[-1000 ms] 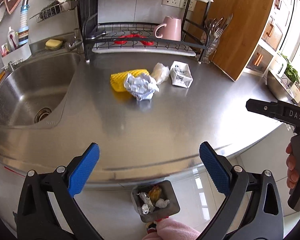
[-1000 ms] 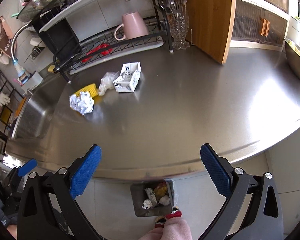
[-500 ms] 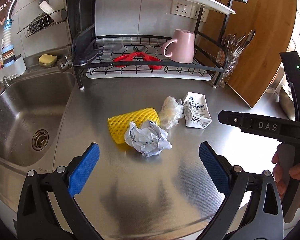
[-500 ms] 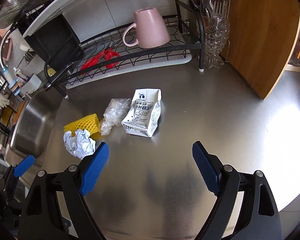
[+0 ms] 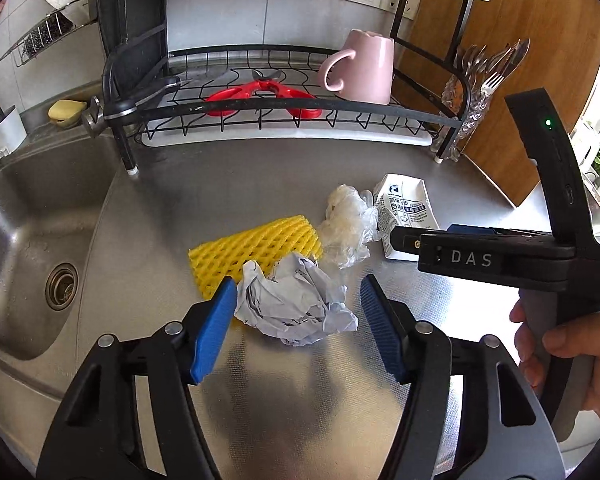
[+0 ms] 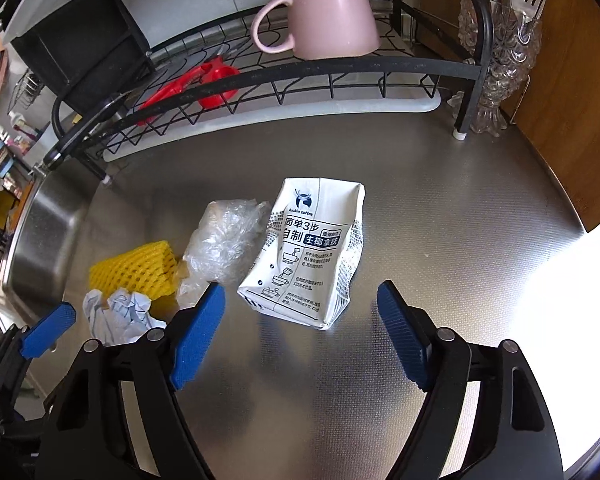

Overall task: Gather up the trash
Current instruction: 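Grasp the crumpled paper with the left gripper while the right grasps the milk carton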

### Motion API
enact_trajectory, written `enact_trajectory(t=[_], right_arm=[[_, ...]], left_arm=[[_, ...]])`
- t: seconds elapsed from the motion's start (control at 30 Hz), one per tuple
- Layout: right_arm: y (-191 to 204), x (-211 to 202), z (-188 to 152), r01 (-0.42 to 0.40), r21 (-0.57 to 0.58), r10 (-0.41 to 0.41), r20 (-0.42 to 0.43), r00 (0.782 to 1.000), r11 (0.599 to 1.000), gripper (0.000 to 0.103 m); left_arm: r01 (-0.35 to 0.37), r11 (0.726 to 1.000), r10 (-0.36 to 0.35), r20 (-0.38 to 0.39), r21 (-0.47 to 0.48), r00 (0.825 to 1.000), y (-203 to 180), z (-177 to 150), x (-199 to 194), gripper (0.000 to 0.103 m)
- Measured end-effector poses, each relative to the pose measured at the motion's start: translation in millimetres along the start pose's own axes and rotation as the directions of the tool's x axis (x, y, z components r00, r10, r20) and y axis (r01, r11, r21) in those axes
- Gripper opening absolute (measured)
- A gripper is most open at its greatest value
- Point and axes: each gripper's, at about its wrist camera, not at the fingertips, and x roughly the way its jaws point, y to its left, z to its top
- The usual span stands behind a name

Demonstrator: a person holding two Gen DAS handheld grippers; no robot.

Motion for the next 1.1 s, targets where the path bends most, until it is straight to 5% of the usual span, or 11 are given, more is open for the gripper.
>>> enact_trajectory(t=[0.27,0.67,1.1], right_arm=[[-17,11,-2,-0.017,0.025,0.018,-0.021,1.0,1.0,0.064],[-14,13,1,-0.028,-0.042,0.028,0.009,1.0,0.999,0.058],[-33,-32,-43,-0.068,0.014,0.067,0.078,0.995,0.998,0.057]], left_arm=[[-0.012,1.0,0.011,-0.028,-0.009,1.0,2,-1,15,0.059],[-0.041,0.999,0.041,-0.049,0.003,0.998,-12,-11,21,0.057],[0.006,1.0,-0.005,-0.016,0.009,1.0,-29,-49,-27,0.052]])
